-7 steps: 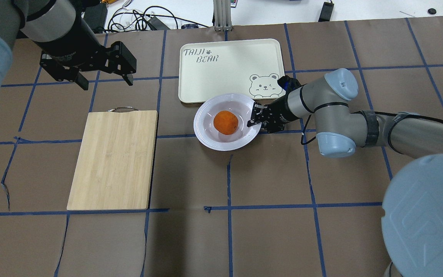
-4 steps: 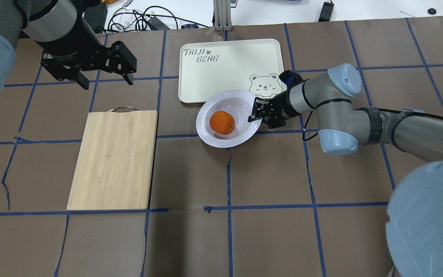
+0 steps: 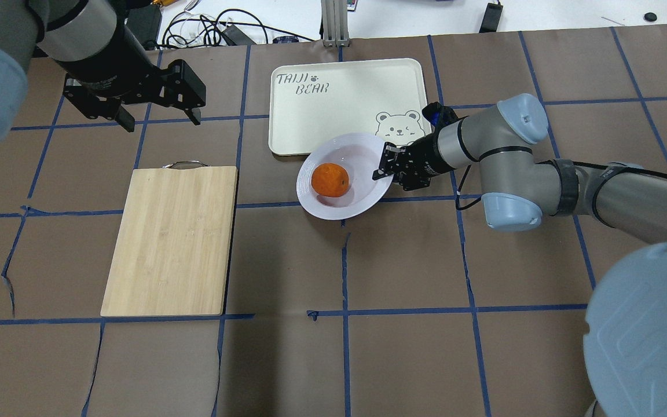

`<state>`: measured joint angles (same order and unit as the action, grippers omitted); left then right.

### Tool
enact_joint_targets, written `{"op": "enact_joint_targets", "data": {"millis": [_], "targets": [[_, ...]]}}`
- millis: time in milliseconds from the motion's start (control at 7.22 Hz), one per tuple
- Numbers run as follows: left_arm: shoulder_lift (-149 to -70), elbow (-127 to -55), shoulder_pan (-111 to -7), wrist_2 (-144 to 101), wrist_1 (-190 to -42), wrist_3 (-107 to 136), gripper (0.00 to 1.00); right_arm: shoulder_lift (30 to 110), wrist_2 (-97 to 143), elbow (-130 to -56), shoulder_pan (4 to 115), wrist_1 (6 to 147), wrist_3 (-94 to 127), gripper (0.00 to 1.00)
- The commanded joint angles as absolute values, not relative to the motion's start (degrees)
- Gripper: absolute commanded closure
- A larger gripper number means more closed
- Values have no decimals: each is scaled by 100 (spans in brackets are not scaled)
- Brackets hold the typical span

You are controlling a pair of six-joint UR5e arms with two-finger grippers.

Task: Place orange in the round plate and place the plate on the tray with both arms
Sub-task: 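Lift the plate with the orange and carry it onto the bear tray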

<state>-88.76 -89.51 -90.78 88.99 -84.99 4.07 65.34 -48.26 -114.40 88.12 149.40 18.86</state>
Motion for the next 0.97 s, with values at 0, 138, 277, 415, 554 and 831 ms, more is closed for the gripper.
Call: {"op": "enact_joint_targets", "data": {"millis": [0, 138, 277, 415, 554, 831], "targets": [[-8895, -8956, -8931, 8886, -8455, 387, 0, 6688, -4579, -11443, 8711, 14933, 1890, 100], [-8929, -8973, -8886, 8877, -8455, 413, 0, 6688, -4379, -11452, 8632, 14933, 1890, 100], [-8930, -9017, -8868, 8877, -8455, 413, 0, 6688, -4342, -11461, 8579, 14941, 1881, 100], [-8921, -9044, -8851, 8886, -8455, 387, 0, 6688, -4342, -11461, 8569, 14941, 1872, 100], [-8912, -9105, -8859, 8886, -8455, 387, 0, 6697, -4333, -11461, 8543, 14941, 1872, 100], [-8869, -9132, -8859, 8886, -8455, 387, 0, 6688, -3887, -11470, 8429, 14959, 1829, 100]]}}
